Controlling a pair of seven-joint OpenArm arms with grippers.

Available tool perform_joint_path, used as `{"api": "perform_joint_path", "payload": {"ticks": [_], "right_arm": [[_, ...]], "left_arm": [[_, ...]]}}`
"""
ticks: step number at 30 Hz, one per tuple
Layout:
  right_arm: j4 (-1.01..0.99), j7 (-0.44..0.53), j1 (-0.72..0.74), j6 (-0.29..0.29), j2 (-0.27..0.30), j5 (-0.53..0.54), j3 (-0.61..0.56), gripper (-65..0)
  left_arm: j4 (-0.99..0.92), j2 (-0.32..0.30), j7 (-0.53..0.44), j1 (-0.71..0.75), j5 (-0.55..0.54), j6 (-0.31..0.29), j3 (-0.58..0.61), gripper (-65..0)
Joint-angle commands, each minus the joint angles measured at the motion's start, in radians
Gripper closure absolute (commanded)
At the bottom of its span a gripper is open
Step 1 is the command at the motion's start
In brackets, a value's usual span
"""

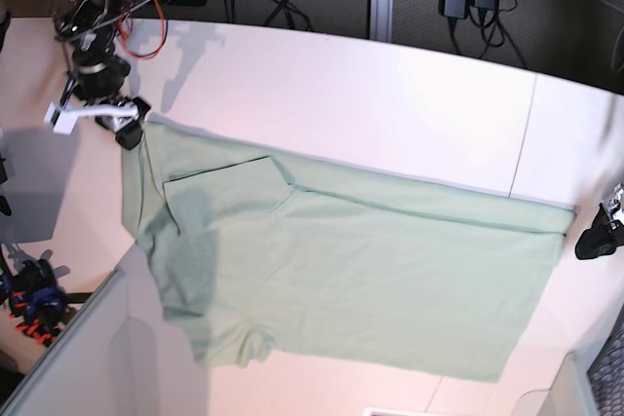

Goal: Fold the T-shirt properly
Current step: 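Lay the folded edge down and pull it taut with both grippers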

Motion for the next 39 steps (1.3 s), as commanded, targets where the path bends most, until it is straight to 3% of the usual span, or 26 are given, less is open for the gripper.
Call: {"api": "perform_joint_path", "payload": {"ticks": [1,6,15,21,27,34,39], "right_arm": [[0.015,0.022,-0.002,0.008,-0.004,0.038,0.024,-35.0],[-0.029,0.024,-0.017,0.008,-0.049,0.091,0.070,-35.0],[-0.188,0.045,0.090,0.008,-0.054,0.096,0.064,-34.9],[-0.206,0.045,0.107,0.008,-0.057,0.096,0.064,-34.9],[-0.206,0.044,0.107,0.008,-0.058,0.096,0.063,-34.9],[-0.206,0.037,0.107,0.008,-0.062,0.097,0.063,-34.9],[-0.206,0.024,0.107,0.008,-0.063,0.108,0.063,-34.7]], "left_arm": [[0.015,-0.026,-0.004,0.002,-0.040,-0.009,-0.019,-37.2],[0.015,-0.025,0.001,0.072,-0.100,-0.009,-0.048,-37.2],[0.014,-0.002,-0.003,0.106,-0.113,-0.009,-0.048,-37.2],[0.014,0.031,-0.020,0.106,-0.047,-0.004,-0.088,-37.2],[0.014,0.079,-0.087,0.103,0.070,0.077,-0.087,-37.2],[0.014,0.129,-0.098,0.077,0.120,0.082,-0.086,-37.2],[0.014,0.167,-0.113,0.034,0.208,0.163,-0.070,-37.2]]}}
